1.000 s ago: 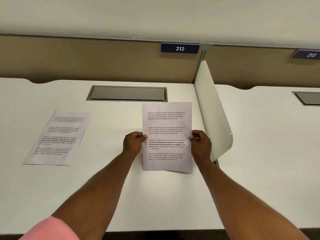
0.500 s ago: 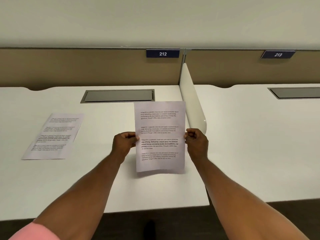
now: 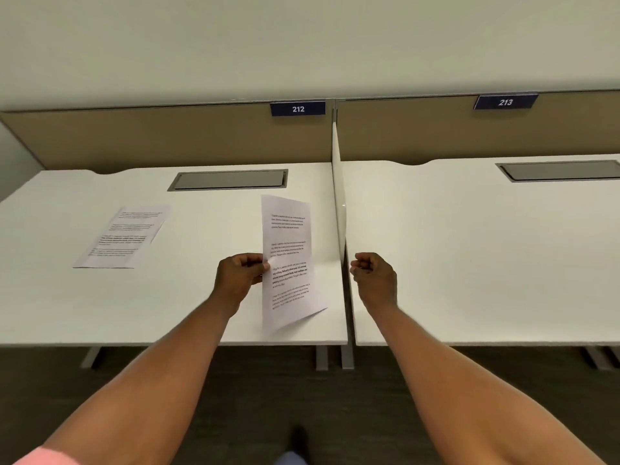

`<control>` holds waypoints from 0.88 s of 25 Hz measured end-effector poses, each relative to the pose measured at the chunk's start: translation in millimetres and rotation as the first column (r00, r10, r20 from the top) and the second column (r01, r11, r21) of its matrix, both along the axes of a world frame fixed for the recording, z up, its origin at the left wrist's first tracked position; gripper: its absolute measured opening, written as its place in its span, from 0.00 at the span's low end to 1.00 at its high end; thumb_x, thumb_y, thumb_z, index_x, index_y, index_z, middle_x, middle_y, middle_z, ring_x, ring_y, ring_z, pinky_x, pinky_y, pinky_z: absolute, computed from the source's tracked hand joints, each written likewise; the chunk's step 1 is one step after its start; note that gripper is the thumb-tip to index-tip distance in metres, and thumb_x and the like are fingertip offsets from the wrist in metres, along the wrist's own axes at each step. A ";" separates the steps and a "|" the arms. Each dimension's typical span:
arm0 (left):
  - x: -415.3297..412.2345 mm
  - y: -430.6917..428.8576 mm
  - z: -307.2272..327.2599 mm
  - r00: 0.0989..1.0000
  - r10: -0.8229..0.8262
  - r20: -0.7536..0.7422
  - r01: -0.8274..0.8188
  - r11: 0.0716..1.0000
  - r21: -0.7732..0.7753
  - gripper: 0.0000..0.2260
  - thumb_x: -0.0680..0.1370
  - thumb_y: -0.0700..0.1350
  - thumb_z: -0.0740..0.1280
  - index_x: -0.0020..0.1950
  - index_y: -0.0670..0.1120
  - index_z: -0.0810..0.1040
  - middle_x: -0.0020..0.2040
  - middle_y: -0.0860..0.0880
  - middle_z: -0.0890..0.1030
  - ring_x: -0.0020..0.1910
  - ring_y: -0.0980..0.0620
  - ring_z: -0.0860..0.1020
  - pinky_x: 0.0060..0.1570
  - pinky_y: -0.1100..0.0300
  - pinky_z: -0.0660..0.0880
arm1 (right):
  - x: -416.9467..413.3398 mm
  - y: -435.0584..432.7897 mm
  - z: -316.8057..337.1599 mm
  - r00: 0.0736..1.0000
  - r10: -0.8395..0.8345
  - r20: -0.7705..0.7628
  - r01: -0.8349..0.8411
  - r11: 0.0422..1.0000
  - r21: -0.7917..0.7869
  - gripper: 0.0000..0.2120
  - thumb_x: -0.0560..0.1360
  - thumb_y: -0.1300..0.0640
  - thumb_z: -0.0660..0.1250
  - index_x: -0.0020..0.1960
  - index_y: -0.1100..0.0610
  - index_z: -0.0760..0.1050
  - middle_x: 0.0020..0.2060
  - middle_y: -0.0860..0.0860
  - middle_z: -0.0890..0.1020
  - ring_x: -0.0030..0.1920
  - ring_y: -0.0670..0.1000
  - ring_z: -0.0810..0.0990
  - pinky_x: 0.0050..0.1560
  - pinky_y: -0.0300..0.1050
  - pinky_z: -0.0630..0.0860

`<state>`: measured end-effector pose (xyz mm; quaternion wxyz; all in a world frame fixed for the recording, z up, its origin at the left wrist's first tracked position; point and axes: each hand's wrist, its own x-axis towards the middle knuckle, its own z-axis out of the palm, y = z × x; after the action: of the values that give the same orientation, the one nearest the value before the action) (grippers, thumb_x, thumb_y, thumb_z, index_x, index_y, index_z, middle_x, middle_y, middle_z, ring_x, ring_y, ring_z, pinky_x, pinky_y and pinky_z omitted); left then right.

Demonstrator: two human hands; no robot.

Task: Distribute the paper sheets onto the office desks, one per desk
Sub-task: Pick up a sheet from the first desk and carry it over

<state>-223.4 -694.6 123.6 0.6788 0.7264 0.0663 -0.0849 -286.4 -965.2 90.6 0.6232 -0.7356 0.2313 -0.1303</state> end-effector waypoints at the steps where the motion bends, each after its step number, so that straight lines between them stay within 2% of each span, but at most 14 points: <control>1: -8.6 -4.1 4.6 1.000 -0.010 0.004 0.010 1.000 0.024 0.09 0.75 0.35 0.74 0.55 0.37 0.83 0.50 0.43 0.86 0.48 0.46 0.86 0.44 0.57 0.84 | -2.9 -3.7 -1.2 1.000 0.018 -0.007 -0.018 1.000 0.000 0.15 0.74 0.65 0.69 0.46 0.44 0.79 0.44 0.46 0.86 0.48 0.48 0.84 0.54 0.47 0.82; 5: -24.8 -13.4 13.9 0.999 -0.031 0.015 0.030 0.997 0.070 0.08 0.75 0.38 0.74 0.54 0.40 0.84 0.51 0.44 0.87 0.50 0.45 0.86 0.50 0.52 0.83 | 5.1 -4.3 -6.6 0.994 0.107 -0.008 -0.107 0.994 0.000 0.11 0.75 0.64 0.70 0.56 0.53 0.81 0.47 0.46 0.85 0.50 0.46 0.83 0.56 0.43 0.79; 9: -36.9 -22.5 22.3 1.000 -0.026 0.009 0.025 0.997 0.066 0.07 0.75 0.37 0.74 0.52 0.40 0.84 0.51 0.43 0.87 0.51 0.43 0.86 0.53 0.49 0.82 | 14.2 -6.6 -9.5 0.983 0.184 0.008 -0.184 0.983 -0.022 0.16 0.78 0.62 0.70 0.65 0.56 0.77 0.57 0.46 0.82 0.56 0.48 0.80 0.57 0.42 0.74; 11: -49.4 -33.7 29.7 1.000 -0.029 0.003 0.029 0.997 0.066 0.07 0.75 0.37 0.74 0.52 0.40 0.84 0.51 0.43 0.87 0.50 0.44 0.86 0.51 0.51 0.82 | 18.4 -17.7 -10.4 0.973 0.228 -0.022 -0.229 0.973 -0.032 0.20 0.78 0.61 0.68 0.70 0.56 0.74 0.64 0.48 0.80 0.61 0.50 0.79 0.61 0.44 0.74; 14: -70.1 -53.3 45.5 1.000 -0.019 0.013 0.018 0.997 0.077 0.09 0.74 0.37 0.74 0.53 0.38 0.83 0.51 0.41 0.87 0.49 0.44 0.86 0.48 0.54 0.83 | 16.7 -33.4 -9.7 0.947 0.319 -0.039 -0.319 0.948 -0.001 0.23 0.79 0.59 0.66 0.73 0.53 0.71 0.69 0.49 0.78 0.65 0.51 0.79 0.67 0.53 0.76; 17: -92.0 -76.2 61.2 1.000 0.001 0.020 -0.003 0.996 0.084 0.07 0.74 0.36 0.75 0.51 0.40 0.84 0.50 0.42 0.87 0.48 0.45 0.85 0.50 0.52 0.82 | 12.5 -50.0 1.2 0.938 0.345 -0.013 -0.345 0.938 0.036 0.22 0.79 0.60 0.63 0.72 0.50 0.72 0.64 0.49 0.81 0.61 0.52 0.81 0.63 0.55 0.78; 20: -121.4 -109.2 69.8 0.996 0.080 0.046 -0.083 0.995 0.064 0.06 0.73 0.35 0.74 0.50 0.40 0.84 0.49 0.42 0.86 0.48 0.45 0.85 0.52 0.51 0.82 | -9.5 -84.4 14.2 0.952 0.305 0.013 -0.306 0.952 0.029 0.17 0.80 0.62 0.62 0.67 0.52 0.75 0.54 0.49 0.83 0.54 0.51 0.82 0.51 0.46 0.78; 22: -138.7 -136.8 68.8 0.987 0.146 0.062 -0.149 0.988 0.043 0.07 0.74 0.34 0.74 0.51 0.39 0.84 0.51 0.41 0.86 0.50 0.43 0.85 0.53 0.49 0.82 | -27.8 -120.2 21.3 0.963 0.268 0.043 -0.269 0.963 0.013 0.15 0.80 0.63 0.62 0.64 0.54 0.77 0.48 0.49 0.82 0.50 0.51 0.81 0.49 0.43 0.75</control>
<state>-362.1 -831.4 192.4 0.6674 0.7376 0.1022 -0.0115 -314.2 -1085.4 111.9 0.6465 -0.7515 0.1182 -0.0574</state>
